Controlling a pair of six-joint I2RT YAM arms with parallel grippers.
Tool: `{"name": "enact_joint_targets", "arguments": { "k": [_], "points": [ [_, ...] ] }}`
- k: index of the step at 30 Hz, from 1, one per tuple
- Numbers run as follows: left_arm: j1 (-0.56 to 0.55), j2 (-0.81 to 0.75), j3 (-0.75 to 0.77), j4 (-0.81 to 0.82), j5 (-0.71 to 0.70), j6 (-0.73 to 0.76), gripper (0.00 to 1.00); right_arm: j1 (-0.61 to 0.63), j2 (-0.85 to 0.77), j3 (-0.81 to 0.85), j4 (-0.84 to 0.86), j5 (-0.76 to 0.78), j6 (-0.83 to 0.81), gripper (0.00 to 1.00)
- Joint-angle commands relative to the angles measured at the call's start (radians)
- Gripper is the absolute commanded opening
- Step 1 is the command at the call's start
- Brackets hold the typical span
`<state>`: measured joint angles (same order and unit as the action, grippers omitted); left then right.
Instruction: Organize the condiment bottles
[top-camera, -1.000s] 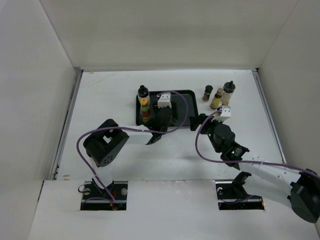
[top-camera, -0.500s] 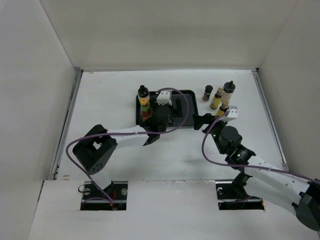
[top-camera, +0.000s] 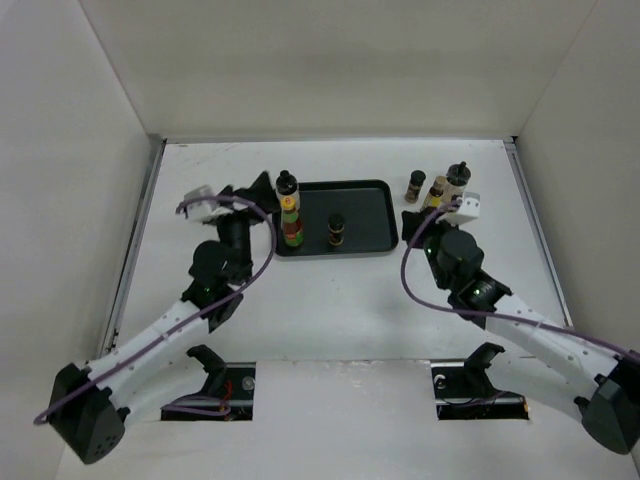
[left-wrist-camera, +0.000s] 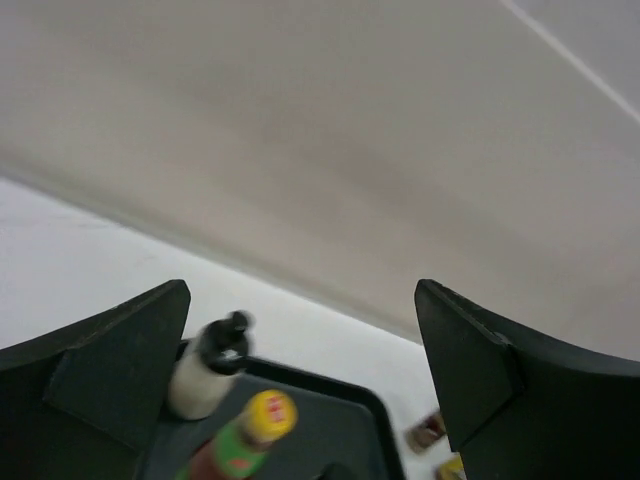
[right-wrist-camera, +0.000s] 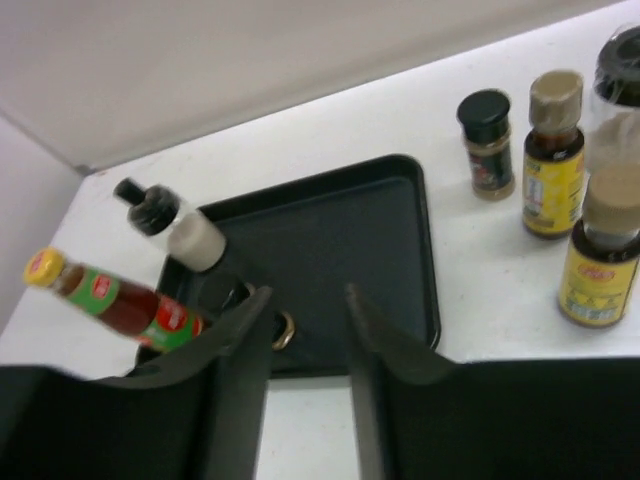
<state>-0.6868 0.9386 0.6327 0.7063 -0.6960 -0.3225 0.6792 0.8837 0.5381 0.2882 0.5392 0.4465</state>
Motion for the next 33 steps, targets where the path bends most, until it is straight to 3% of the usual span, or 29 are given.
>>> {"name": "enact_joint_targets", "arguments": {
  "k": [1,3,6,10,16,22,33],
  "points": [
    [0.059,-0.119,-0.216,-0.016,-0.190,-0.067,1.00,-0.062,0.113,0.192,-0.018,-0.001,-0.041,0.37],
    [0.079,-0.228,-0.327,-0.022,-0.250,-0.104,1.00,-0.109,0.190,0.287,-0.052,0.011,-0.083,0.39],
    [0.103,-0.337,-0.439,-0.039,-0.299,-0.115,1.00,-0.222,0.276,0.414,-0.122,0.030,-0.138,0.61],
    [0.100,-0.340,-0.505,-0.044,-0.297,-0.157,1.00,-0.345,0.339,0.496,-0.210,0.016,-0.155,0.82],
    [0.069,-0.212,-0.547,0.002,-0.280,-0.265,1.00,-0.500,0.526,0.614,-0.307,-0.094,-0.161,0.87],
    [0.082,-0.123,-0.550,0.071,-0.206,-0.277,1.00,-0.622,0.751,0.723,-0.330,-0.149,-0.134,0.94],
    [0.083,-0.066,-0.535,0.081,-0.175,-0.283,1.00,-0.665,0.914,0.838,-0.313,-0.278,-0.106,0.99]
  ]
}}
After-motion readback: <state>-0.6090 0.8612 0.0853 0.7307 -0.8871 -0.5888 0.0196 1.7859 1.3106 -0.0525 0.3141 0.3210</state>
